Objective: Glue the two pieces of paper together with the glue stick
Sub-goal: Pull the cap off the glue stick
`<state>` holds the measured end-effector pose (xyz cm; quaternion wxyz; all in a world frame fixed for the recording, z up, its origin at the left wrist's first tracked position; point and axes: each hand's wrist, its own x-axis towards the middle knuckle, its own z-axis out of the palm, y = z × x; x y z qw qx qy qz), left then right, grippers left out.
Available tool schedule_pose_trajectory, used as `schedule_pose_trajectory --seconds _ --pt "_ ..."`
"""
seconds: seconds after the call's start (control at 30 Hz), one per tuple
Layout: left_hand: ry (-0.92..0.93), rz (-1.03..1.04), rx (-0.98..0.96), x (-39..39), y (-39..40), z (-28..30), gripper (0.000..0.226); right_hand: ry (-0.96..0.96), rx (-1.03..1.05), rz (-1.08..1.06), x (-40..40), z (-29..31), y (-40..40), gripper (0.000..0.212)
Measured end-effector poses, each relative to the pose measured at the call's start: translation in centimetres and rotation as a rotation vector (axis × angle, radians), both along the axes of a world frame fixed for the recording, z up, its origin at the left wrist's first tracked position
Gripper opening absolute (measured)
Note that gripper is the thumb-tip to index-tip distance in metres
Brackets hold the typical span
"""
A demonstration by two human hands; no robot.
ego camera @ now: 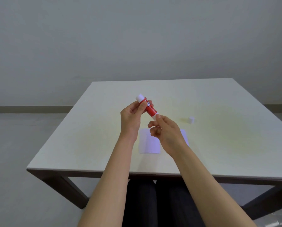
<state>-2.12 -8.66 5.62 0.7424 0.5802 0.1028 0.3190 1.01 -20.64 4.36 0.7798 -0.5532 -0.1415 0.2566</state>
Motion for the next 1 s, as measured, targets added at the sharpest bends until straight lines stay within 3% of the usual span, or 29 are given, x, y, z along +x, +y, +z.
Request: schedule_pose_trajectory --seconds 0.2,0.23,0.37,0.43,0.53,0.63,0.7,0.77,0.87,0.93,1.0 --pt "0.019 -0.026 0.027 -0.3 -0.2 -0.4 0.011 0.283 -0.063 -0.03 -0.3 0.8 0.9 0.028" --pt "0.02 -0.032 0.023 -0.3 -0.3 -0.4 0.011 0.218 -0.101 -0.07 -0.3 0.7 0.9 0.027" --pt "0.015 -0.001 0.003 -0.4 0.0 -0.3 0.01 -0.373 -0.255 -0.192 -0.8 -0.4 0.9 0.019" --pt "0.011 0.018 -0.027 -0.5 0.2 -0.4 0.011 -0.487 -0.288 -0.175 -0.5 -0.7 1.0 0.012" --pt "0.01 0.015 -0.05 -0.7 0.4 -0.8 0.01 -0.306 -0.222 -0.12 -0.3 -0.5 1.3 0.021" --pt "0.002 -0.012 -0.037 -0.8 0.3 -0.8 0.009 0.199 -0.073 0.002 -0.3 0.1 1.6 0.045" --pt "0.007 -0.014 -0.026 -0.8 0.3 -0.8 0.01 0.394 -0.047 0.039 0.0 0.4 1.5 0.05" --pt "0.013 -0.01 -0.028 -0.9 0.3 -0.9 0.01 0.24 -0.106 0.028 -0.1 0.3 1.4 0.049" --pt "0.009 0.007 -0.029 -0.9 0.5 -0.8 0.011 -0.108 -0.074 -0.03 -0.5 -0.2 1.5 0.03" --pt "0.001 0.0 -0.034 -0.8 0.6 -0.6 0.011 -0.1 0.002 -0.019 -0.4 -0.1 1.4 0.024" --pt "0.007 -0.016 -0.015 -0.7 0.6 -0.6 0.01 0.126 0.044 0.019 -0.1 0.3 1.3 0.035"
